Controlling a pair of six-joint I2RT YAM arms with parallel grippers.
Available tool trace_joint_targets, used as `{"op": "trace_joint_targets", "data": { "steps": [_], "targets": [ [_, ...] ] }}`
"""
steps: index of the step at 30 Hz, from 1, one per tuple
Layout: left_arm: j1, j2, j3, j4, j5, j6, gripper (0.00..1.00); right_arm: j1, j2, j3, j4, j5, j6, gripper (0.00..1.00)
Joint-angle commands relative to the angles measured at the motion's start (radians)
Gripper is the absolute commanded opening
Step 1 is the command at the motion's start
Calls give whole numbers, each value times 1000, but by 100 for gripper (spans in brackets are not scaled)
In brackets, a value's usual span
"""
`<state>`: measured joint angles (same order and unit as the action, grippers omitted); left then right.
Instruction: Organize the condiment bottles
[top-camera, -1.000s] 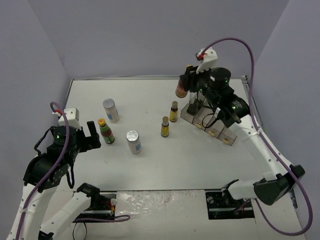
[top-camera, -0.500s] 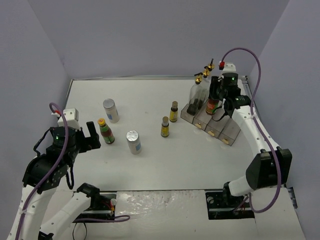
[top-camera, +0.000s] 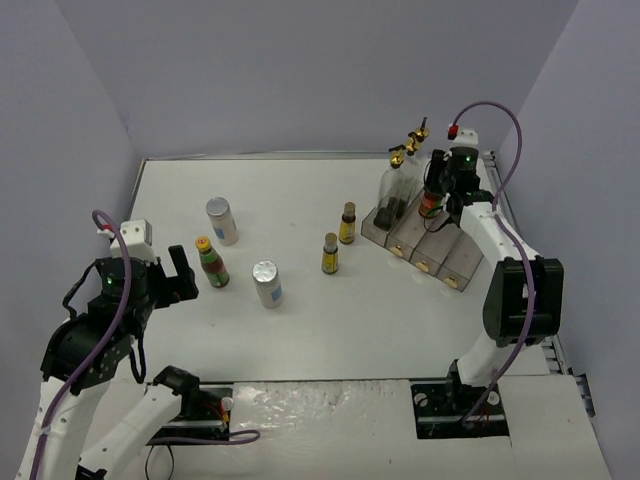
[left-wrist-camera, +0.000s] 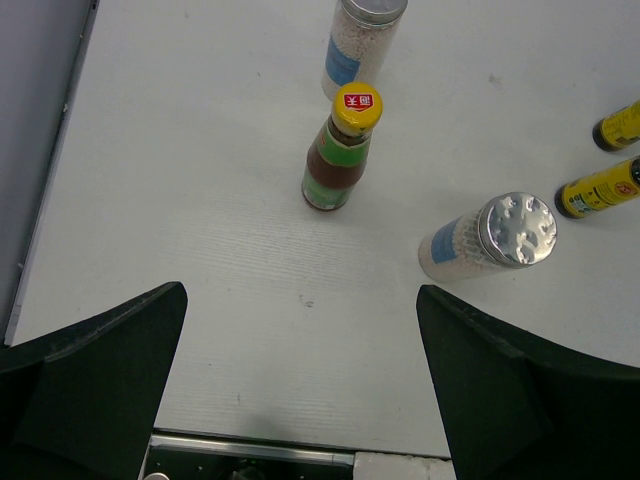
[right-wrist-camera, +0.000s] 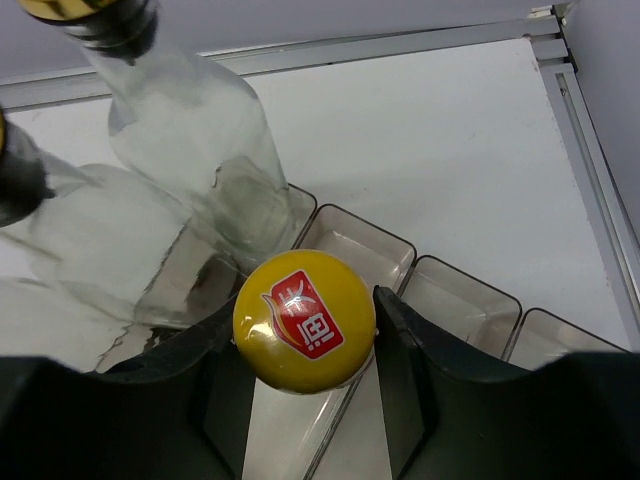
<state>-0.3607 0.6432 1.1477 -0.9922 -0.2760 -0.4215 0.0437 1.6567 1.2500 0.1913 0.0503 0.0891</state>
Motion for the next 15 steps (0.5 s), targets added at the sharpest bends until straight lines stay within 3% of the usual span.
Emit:
{"op": "trace_joint_targets", "data": {
  "steps": [1,15],
  "targets": [
    [-3,7,21,29,-25,-11,97,-14,14,-4,310,-22,13,0],
    [-3,34,8,54,-11,-28,97,-17,78,-54,493,24,-3,0]
  ]
}}
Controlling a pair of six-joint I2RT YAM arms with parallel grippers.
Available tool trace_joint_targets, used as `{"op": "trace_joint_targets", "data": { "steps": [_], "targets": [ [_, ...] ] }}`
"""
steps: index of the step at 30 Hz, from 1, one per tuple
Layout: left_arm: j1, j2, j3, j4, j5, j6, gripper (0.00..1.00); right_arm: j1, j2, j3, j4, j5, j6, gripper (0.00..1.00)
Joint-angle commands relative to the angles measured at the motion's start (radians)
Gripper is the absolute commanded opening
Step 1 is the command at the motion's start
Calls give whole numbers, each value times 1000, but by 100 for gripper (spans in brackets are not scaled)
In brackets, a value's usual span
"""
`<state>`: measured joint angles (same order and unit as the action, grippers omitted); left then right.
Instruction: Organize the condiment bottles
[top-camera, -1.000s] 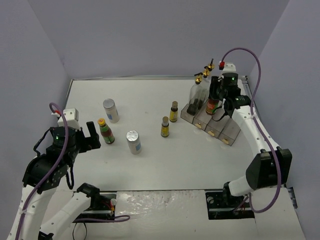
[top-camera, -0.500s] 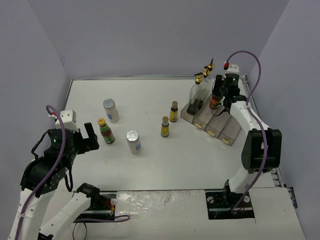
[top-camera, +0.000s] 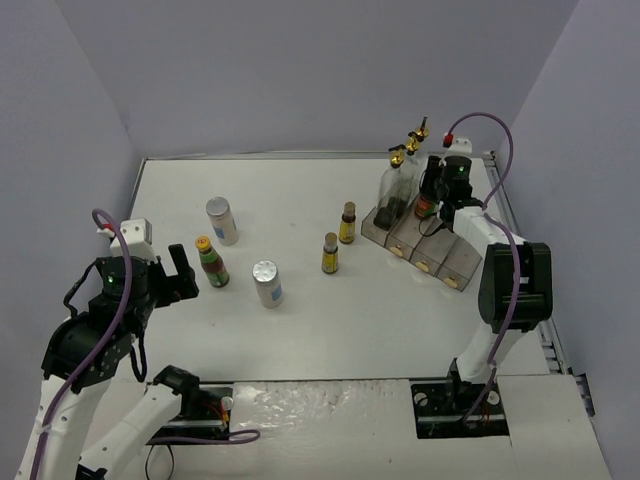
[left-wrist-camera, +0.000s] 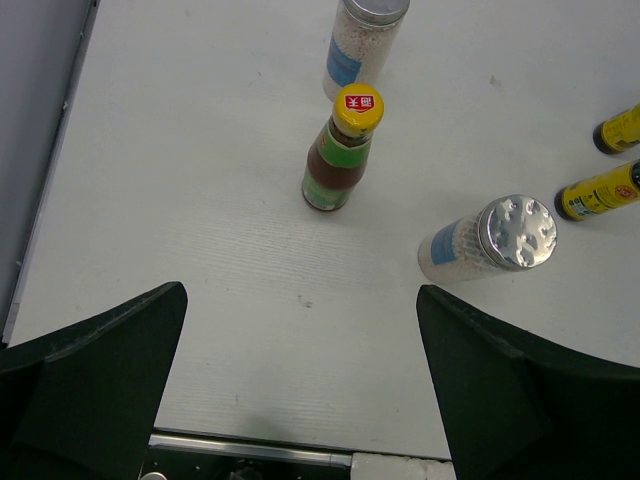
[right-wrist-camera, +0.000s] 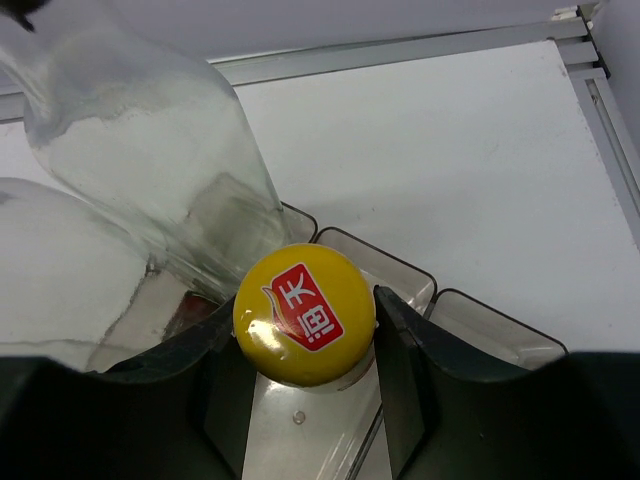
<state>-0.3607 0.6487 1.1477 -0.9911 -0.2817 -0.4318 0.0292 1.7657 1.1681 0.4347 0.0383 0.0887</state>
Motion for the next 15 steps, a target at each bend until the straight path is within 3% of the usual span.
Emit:
{"op": "trace_joint_targets", "data": {
  "steps": [1,9,13,15],
  "targets": [
    [-4,30,4,59,-3,-18,97,-3,-28,27,252,39,-2,0],
    [-4,61,-16,98,18,-30,97,-4,-24,-21,279,80,-19,3],
    [-4,67,-29,121,19,-31,97,-5,-18,-42,275,80,-30,11],
    [-4,75,-33,131,23,-32,97,-7,-19,-47,266,75,-26,24]
  ]
}}
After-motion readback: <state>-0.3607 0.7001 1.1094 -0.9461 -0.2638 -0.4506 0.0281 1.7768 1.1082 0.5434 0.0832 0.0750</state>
